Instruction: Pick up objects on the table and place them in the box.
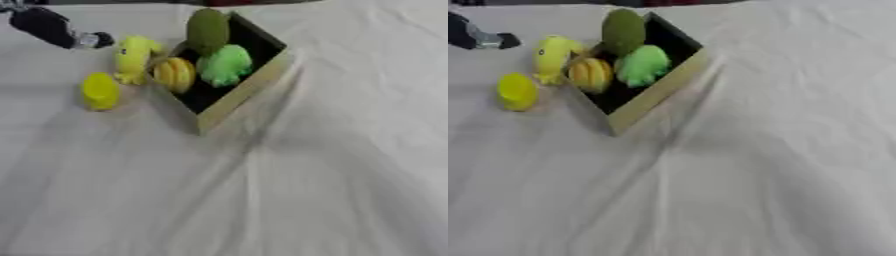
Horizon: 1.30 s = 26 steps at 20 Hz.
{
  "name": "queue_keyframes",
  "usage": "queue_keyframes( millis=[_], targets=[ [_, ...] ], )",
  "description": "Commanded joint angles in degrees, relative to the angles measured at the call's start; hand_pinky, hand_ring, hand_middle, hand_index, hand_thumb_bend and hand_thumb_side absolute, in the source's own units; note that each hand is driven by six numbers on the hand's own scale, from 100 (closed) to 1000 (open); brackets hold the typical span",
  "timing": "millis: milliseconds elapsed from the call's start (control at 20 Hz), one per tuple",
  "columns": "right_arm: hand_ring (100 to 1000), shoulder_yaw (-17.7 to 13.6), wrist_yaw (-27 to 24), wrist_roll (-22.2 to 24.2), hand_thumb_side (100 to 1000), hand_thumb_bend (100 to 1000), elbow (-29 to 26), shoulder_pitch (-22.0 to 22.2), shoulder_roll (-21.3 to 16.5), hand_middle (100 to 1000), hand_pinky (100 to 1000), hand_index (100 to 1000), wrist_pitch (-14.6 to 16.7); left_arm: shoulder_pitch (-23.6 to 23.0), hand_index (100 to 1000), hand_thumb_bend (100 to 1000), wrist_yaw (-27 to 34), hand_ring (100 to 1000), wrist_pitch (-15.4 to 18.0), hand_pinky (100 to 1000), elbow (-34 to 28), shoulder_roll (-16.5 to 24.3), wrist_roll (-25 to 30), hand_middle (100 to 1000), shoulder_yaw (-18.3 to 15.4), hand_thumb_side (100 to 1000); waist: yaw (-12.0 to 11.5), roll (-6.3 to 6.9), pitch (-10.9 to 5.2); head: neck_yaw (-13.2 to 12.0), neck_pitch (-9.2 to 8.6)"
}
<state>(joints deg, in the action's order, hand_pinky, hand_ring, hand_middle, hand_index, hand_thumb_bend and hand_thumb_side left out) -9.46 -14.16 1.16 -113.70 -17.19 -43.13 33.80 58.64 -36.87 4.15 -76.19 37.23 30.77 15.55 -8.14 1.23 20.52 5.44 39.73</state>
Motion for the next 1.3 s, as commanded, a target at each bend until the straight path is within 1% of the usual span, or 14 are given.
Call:
queue_keyframes(
  millis=[50,300,550,750,950,1200,1250,1300],
  targets=[
    [915,-0.7,0.5,-0.3,485,100,-0.9,-0.4,-2.0,679,911,784,0.0,0.0,902,585,2.3,823,-0.2,824,-1.2,3.2,1.9,815,0.5,464,0.1,-0.14,-1.16,0.1,-0.52],
    [915,-0.7,0.9,-0.4,486,100,-0.9,-0.4,-2.0,679,911,784,0.1,-1.5,890,614,4.1,822,-0.7,820,0.5,4.3,3.8,812,1.6,461,0.2,-0.30,-0.90,0.0,-0.50],
    [915,-0.6,1.0,-0.4,488,100,-0.9,-0.4,-1.9,678,912,784,0.1,-2.6,882,645,4.8,823,-0.9,820,2.8,4.8,4.9,812,2.2,463,0.3,-0.36,-0.72,0.1,-0.45],
    [916,-0.6,1.1,-0.3,489,100,-0.9,-0.4,-1.8,677,912,784,0.1,-3.1,875,684,4.7,823,-0.9,821,3.9,4.9,5.5,805,2.7,470,0.4,-0.36,-0.64,0.0,-0.50],
    [916,-0.5,1.1,-0.2,490,100,-0.9,-0.4,-1.7,676,913,784,0.0,-3.4,868,727,3.0,825,-1.1,825,5.6,4.7,5.8,799,3.2,462,0.4,-0.36,-0.57,-0.1,-0.59],
    [917,-0.4,1.1,0.0,493,100,-0.9,-0.4,-1.5,675,914,783,0.0,-3.3,873,715,1.2,823,-1.0,821,9.3,3.5,5.1,803,3.2,456,0.5,-0.47,-0.50,-0.2,-0.70],
    [917,-0.4,1.1,0.0,482,100,-0.9,-0.4,-1.5,674,914,783,0.0,-3.3,875,731,1.0,822,-0.9,820,10.0,3.2,4.7,805,3.1,441,0.6,-0.50,-0.48,-0.3,-0.71],
    [917,-0.4,1.1,0.1,494,100,-0.9,-0.4,-1.4,674,914,783,-0.1,-3.2,880,706,0.8,822,-0.8,820,10.6,2.8,4.4,810,3.1,453,0.6,-0.53,-0.47,-0.3,-0.71]
  ],
)
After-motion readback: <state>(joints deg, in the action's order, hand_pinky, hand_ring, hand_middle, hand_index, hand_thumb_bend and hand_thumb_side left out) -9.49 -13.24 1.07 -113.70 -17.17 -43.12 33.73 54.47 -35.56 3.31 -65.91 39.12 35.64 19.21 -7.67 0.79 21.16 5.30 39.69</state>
